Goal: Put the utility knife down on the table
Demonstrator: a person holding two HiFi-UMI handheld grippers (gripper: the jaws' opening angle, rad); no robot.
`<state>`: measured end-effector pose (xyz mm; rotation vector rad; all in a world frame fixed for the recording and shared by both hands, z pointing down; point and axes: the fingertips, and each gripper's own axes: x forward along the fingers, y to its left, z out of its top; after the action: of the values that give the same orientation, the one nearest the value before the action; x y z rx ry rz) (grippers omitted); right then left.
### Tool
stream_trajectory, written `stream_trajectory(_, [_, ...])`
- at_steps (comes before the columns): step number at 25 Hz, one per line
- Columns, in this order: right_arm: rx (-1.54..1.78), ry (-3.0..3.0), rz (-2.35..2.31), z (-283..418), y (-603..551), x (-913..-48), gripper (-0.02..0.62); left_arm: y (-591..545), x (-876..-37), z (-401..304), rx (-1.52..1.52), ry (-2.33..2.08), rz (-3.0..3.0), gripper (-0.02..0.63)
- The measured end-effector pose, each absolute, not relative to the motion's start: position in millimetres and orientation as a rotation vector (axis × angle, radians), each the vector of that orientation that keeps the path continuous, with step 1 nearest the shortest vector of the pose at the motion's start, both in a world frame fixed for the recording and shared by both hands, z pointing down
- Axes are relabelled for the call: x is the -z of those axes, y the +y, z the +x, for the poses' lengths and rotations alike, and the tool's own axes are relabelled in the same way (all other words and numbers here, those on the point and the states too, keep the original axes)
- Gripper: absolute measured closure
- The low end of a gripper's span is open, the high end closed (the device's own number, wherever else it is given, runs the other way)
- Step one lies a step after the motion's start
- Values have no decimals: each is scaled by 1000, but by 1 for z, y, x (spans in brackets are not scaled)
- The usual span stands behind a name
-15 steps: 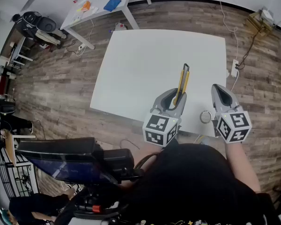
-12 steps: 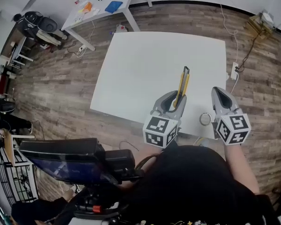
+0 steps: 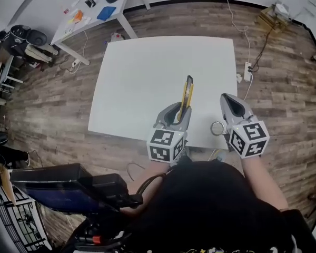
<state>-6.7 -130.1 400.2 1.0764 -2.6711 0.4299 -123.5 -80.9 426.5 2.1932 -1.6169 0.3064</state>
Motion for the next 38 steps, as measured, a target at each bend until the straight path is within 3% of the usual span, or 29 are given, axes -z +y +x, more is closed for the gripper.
stream_trajectory(19, [-538, -2565, 1180, 52, -120, -425, 571, -121, -583, -37, -991, -1128, 2124, 483])
stream_trajectory(38, [-590, -2536, 1216, 82, -130, -435, 571, -122, -617, -23, -1099, -1041, 2062, 483])
